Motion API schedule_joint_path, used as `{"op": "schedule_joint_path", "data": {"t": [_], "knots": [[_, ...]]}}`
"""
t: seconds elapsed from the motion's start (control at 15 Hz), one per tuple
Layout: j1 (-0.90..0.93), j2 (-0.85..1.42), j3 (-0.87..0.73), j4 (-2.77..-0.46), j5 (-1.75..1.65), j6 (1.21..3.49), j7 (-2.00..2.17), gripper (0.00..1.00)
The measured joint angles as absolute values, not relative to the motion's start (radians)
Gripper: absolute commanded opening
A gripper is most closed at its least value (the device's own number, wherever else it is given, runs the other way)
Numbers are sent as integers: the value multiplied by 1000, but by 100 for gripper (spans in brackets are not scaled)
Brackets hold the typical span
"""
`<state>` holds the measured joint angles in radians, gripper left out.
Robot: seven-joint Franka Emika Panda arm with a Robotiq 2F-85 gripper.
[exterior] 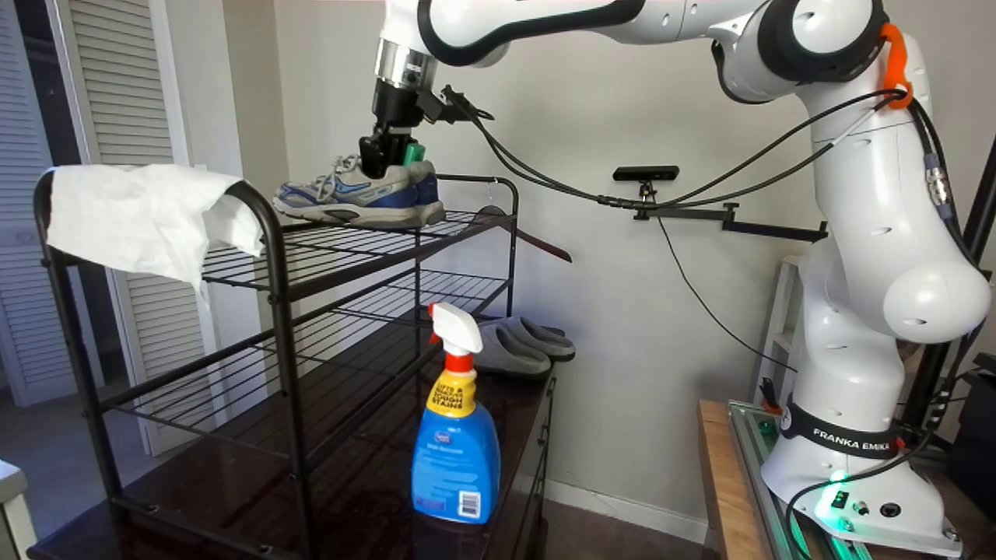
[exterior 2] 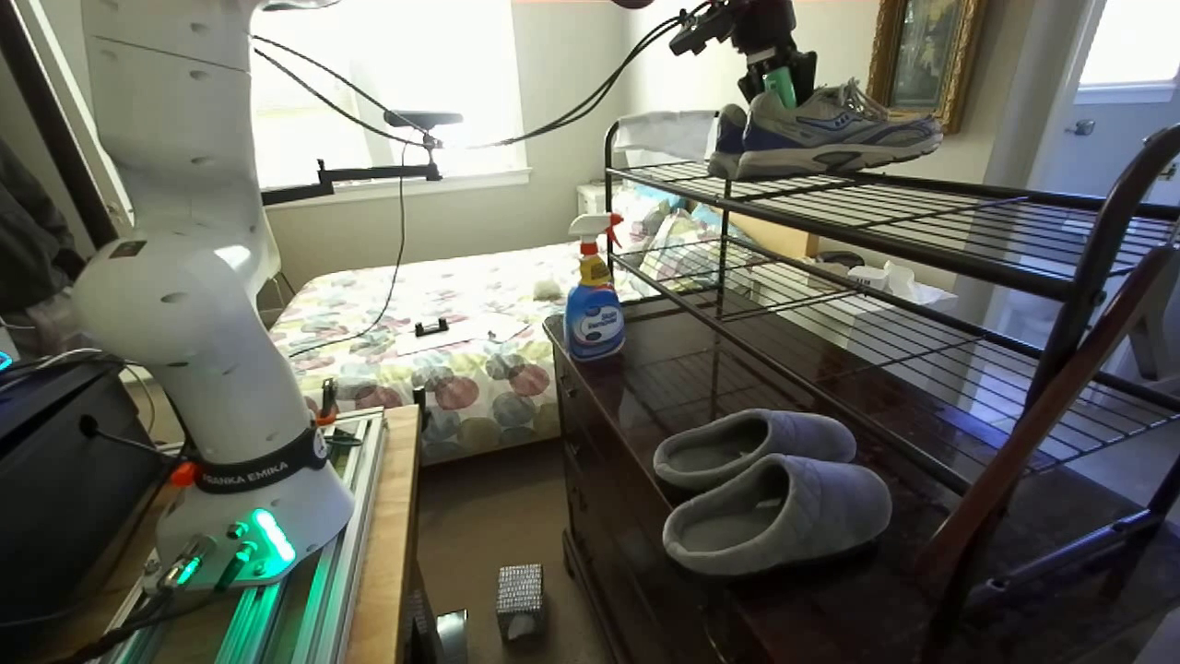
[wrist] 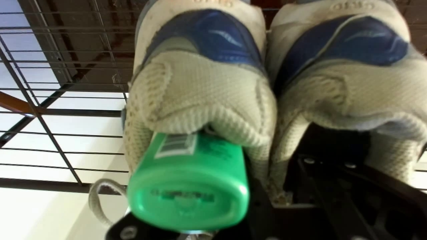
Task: Put the pair of shoes on the left on the top rack, remove the green bottle from the right shoe and put it on the rack
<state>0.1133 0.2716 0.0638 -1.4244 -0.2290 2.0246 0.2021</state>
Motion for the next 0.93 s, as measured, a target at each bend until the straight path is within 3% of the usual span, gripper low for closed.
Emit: {"op": "schedule_joint_path", "data": {"t": [0.4, 0.53, 0.93], "knots": [[125, 313, 45, -1381, -229, 2015, 229, 6], [128, 318, 40, -1374, -229, 2004, 238, 48], [135, 321, 31, -1321, -229, 1956, 248, 90]]}}
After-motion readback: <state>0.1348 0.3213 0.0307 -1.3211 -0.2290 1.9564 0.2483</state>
